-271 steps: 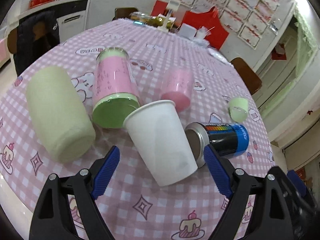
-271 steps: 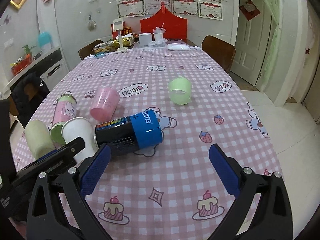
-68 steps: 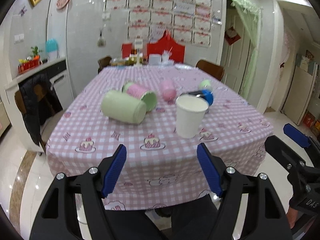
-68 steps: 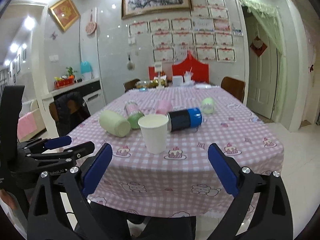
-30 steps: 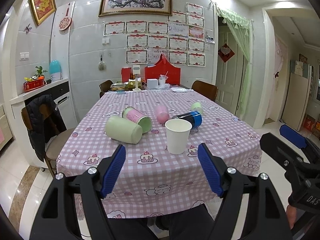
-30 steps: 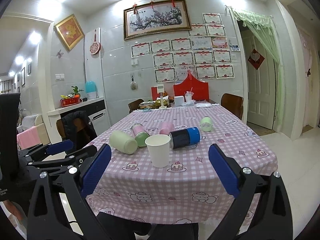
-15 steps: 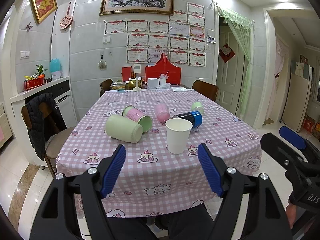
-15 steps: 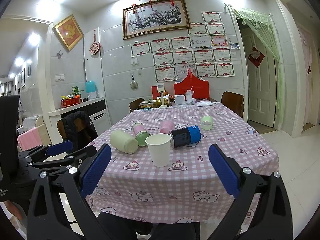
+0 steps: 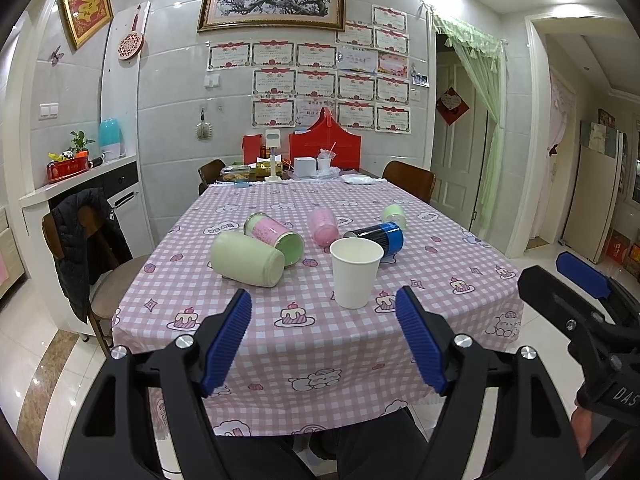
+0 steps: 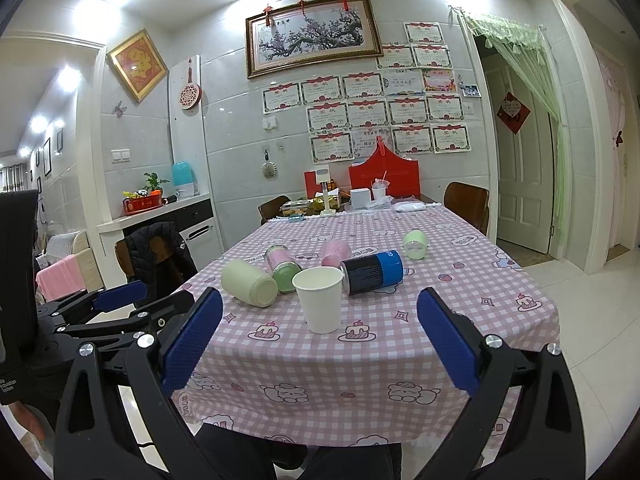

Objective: Flip cup upside down

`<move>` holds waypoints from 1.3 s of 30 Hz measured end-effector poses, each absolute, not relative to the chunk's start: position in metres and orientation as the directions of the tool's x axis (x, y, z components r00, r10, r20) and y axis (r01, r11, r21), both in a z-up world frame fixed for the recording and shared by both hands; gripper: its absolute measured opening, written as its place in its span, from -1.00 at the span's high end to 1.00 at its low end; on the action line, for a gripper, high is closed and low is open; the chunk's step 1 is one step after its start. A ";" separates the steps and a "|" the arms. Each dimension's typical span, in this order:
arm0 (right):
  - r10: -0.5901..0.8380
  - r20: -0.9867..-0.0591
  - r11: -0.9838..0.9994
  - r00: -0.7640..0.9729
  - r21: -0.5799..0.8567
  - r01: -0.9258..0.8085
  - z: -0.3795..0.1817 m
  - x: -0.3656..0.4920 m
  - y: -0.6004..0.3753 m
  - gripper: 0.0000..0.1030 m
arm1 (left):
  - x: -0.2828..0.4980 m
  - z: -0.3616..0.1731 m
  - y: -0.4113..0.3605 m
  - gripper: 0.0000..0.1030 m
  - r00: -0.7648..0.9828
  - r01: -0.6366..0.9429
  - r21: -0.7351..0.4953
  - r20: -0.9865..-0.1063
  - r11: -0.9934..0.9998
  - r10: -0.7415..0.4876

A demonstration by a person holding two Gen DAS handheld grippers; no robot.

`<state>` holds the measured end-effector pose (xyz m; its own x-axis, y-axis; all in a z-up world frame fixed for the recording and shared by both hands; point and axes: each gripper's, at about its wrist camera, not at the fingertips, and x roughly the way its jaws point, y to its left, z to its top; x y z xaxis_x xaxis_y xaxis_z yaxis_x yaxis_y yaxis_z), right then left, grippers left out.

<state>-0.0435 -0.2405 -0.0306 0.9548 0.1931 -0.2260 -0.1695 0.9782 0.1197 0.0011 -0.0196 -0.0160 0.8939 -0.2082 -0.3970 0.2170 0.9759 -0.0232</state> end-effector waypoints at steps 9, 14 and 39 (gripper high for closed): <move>0.196 -0.231 0.978 0.953 0.122 -0.172 -0.031 -0.044 -0.236 -0.83 | 0.001 -0.016 -0.020 -0.43 0.895 0.216 -0.028 -0.393 0.976 -0.209; 0.199 -0.230 0.977 0.953 0.127 -0.174 -0.032 -0.044 -0.235 -0.83 | 0.000 -0.016 -0.019 -0.43 0.896 0.216 -0.027 -0.391 0.976 -0.209; 0.207 -0.224 0.974 0.952 0.141 -0.179 -0.034 -0.048 -0.234 -0.83 | 0.000 -0.018 -0.018 -0.43 0.896 0.212 -0.030 -0.393 0.977 -0.207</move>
